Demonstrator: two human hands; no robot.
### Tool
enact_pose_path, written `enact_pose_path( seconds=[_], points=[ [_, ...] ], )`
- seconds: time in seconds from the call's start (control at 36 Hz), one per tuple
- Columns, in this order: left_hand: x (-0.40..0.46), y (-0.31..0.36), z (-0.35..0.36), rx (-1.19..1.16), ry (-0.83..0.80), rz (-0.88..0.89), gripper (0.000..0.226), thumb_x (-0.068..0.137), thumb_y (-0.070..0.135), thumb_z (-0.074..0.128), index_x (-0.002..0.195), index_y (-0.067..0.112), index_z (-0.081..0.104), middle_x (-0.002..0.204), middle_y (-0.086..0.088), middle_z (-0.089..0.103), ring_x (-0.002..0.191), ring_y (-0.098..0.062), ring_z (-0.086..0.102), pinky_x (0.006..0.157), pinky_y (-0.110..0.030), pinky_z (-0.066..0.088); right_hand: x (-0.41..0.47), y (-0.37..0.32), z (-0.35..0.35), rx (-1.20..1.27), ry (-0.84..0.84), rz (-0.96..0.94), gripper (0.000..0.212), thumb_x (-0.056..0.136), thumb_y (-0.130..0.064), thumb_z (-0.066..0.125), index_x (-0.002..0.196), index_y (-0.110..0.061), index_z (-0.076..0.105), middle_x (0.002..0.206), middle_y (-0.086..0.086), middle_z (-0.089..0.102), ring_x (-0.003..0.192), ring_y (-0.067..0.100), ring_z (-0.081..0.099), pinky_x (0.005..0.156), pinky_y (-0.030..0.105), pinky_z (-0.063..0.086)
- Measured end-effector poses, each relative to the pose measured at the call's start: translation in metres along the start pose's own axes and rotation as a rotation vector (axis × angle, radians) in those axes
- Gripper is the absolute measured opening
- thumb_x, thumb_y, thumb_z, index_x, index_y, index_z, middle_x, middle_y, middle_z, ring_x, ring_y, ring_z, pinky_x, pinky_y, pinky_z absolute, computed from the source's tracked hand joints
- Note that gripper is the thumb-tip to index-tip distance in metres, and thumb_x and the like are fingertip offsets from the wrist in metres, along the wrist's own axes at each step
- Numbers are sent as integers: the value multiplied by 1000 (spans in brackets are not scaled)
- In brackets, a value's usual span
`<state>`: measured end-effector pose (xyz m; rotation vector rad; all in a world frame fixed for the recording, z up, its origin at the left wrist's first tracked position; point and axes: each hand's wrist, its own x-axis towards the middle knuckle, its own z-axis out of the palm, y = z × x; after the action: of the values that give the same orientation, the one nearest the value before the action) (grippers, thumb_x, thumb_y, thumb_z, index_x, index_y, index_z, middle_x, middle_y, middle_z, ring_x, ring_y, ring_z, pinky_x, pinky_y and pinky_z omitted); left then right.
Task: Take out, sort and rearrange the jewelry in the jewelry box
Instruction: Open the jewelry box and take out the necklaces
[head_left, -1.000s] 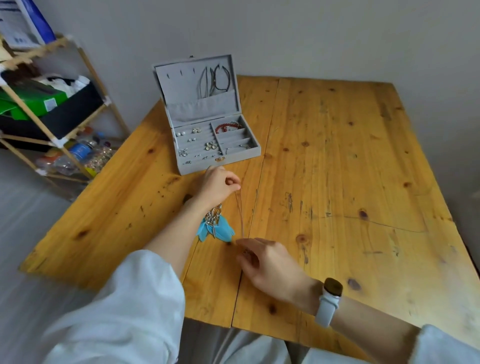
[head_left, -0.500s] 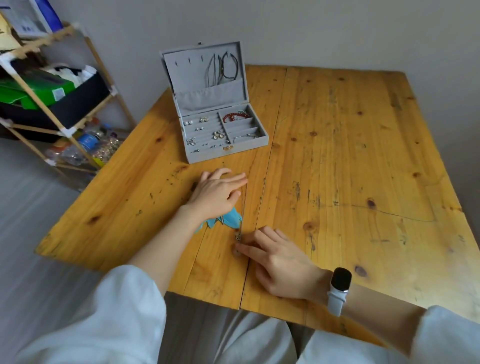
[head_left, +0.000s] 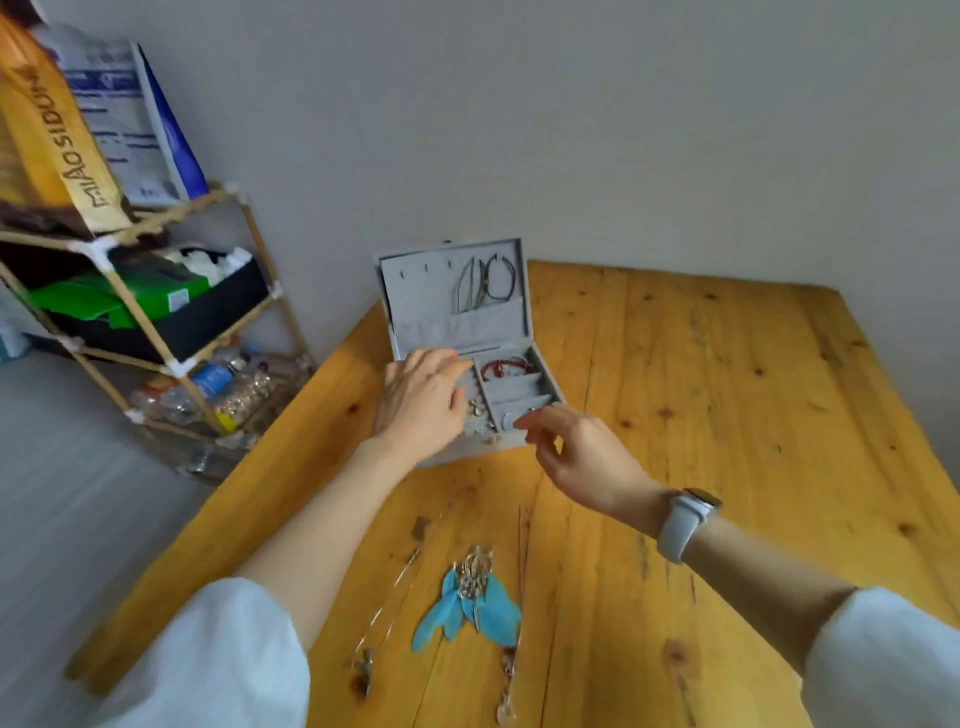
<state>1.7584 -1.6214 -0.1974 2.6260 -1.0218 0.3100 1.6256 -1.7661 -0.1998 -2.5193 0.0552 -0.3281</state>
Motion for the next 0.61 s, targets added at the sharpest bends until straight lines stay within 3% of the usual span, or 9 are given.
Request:
enact_pose_path(
  seconds=[0.08, 0.22, 0.31, 0.36, 0.42, 0.53, 0.61],
  points=[
    [39, -10, -10, 92, 21, -59, 49, 92, 24, 44, 140, 21, 35, 148, -2, 27, 136, -20, 18, 104, -39, 21, 55, 5, -8, 75, 69, 52, 29, 91, -8, 43, 114, -13, 60, 104, 2, 64, 83, 20, 62, 76, 31, 49],
    [102, -32, -12, 194, 116, -96, 62, 89, 27, 47, 145, 22, 21, 156, -3, 8, 142, -24, 1, 110, -46, 9, 144, 24, -9, 112, 162, 103, 31, 91, -10, 42, 118, -14, 56, 67, -4, 59, 49, 6, 48, 49, 23, 40],
    [130, -45, -7, 235, 129, -137, 69, 88, 29, 47, 147, 23, 11, 157, -2, 2, 143, -25, -5, 111, -51, 1, 186, 33, -5, 55, 212, 83, 31, 91, -14, 43, 120, -14, 55, 80, 2, 64, 61, 14, 56, 59, 31, 46],
    [143, -54, 0, 235, 116, -181, 72, 87, 30, 48, 147, 21, 9, 156, -2, 7, 143, -25, -2, 112, -53, -1, 209, 37, -1, 40, 254, 87, 30, 91, -16, 44, 119, -13, 54, 97, 7, 66, 82, 25, 62, 70, 35, 49],
    [148, -62, 8, 220, 120, -199, 72, 85, 27, 50, 146, 17, 15, 151, -3, 22, 139, -24, 12, 111, -52, 4, 226, 40, 3, -2, 306, 90, 26, 91, -17, 44, 115, -12, 55, 106, 9, 64, 94, 29, 60, 72, 34, 46],
    [147, -70, 24, 155, 288, -139, 68, 71, 16, 57, 136, 9, 39, 135, -8, 44, 127, -29, 35, 106, -47, 26, 247, 41, 13, -154, 378, 111, 21, 91, -21, 43, 105, -10, 54, 108, 9, 59, 96, 29, 55, 64, 30, 38],
    [148, -75, 33, 123, 424, -90, 65, 61, 14, 53, 125, 6, 48, 123, -11, 53, 117, -28, 39, 100, -47, 35, 253, 42, 23, -255, 402, 165, 21, 91, -21, 42, 105, -9, 52, 105, 9, 59, 98, 29, 53, 62, 31, 36]
  ],
)
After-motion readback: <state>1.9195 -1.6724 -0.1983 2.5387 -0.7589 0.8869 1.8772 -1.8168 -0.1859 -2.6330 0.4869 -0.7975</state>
